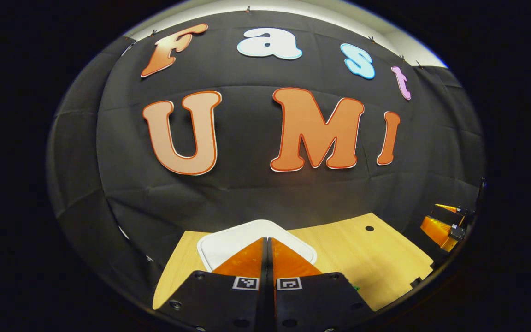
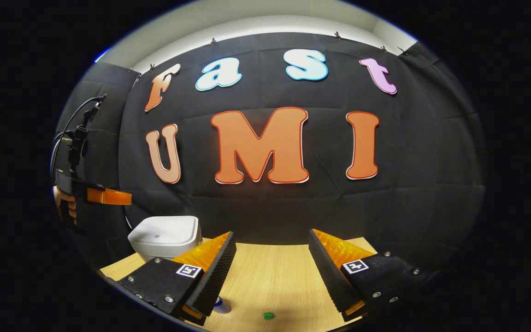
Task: Press the lid of the desktop garbage bin to open it, pick up the crumpled paper on the desktop and throw it into the bin, then pick up the pop can on the desktop and drop it into the bin, and finally close the garbage bin lid.
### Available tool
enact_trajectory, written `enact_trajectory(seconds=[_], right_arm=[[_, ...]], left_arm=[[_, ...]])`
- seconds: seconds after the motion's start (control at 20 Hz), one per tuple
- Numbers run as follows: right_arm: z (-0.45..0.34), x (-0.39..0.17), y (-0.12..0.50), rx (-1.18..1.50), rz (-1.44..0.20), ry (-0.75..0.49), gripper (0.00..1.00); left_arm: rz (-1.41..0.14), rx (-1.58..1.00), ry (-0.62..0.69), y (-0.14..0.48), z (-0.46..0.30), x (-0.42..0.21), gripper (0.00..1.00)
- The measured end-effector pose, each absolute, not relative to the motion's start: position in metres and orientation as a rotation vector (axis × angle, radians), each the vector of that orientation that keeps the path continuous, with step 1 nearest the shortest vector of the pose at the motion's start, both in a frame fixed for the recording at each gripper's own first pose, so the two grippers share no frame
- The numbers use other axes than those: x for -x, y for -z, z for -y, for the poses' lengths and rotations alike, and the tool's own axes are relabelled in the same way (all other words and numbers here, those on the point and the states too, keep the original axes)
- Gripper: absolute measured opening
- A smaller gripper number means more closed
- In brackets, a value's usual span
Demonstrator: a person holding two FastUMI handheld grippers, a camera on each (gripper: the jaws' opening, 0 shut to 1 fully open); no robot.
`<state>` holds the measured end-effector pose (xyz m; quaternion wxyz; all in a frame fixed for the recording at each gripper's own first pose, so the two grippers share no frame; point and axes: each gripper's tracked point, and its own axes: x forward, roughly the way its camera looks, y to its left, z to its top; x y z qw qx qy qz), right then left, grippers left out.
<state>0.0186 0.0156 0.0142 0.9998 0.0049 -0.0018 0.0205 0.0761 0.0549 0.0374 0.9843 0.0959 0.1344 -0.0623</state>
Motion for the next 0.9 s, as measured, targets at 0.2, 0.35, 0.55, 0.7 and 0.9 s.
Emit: enact_trajectory(seconds=[0.2,0.35,0.55,0.7,0.9], right_arm=[[-0.015,-0.024,-0.010,0.001,-0.016,-0.043,0.95],[-0.011,-0.025,-0.008,0.006,-0.018,-0.033,0.95],[-0.007,-0.027,-0.003,-0.006,-0.035,-0.027,0.95],[-0.004,-0.029,-0.003,-0.006,-0.034,-0.021,0.95],[-0.004,-0.029,-0.001,-0.016,-0.048,-0.027,0.95]], left_arm=[[-0.393,-0.183,0.171,-0.007,-0.059,-0.098,0.00],[-0.475,-0.153,0.196,0.020,-0.060,-0.103,0.00],[-0.589,-0.122,0.215,0.060,-0.062,-0.100,0.00],[-0.651,-0.145,0.220,0.082,-0.064,-0.096,0.00],[-0.703,-0.157,0.173,0.088,-0.069,-0.089,0.00]])
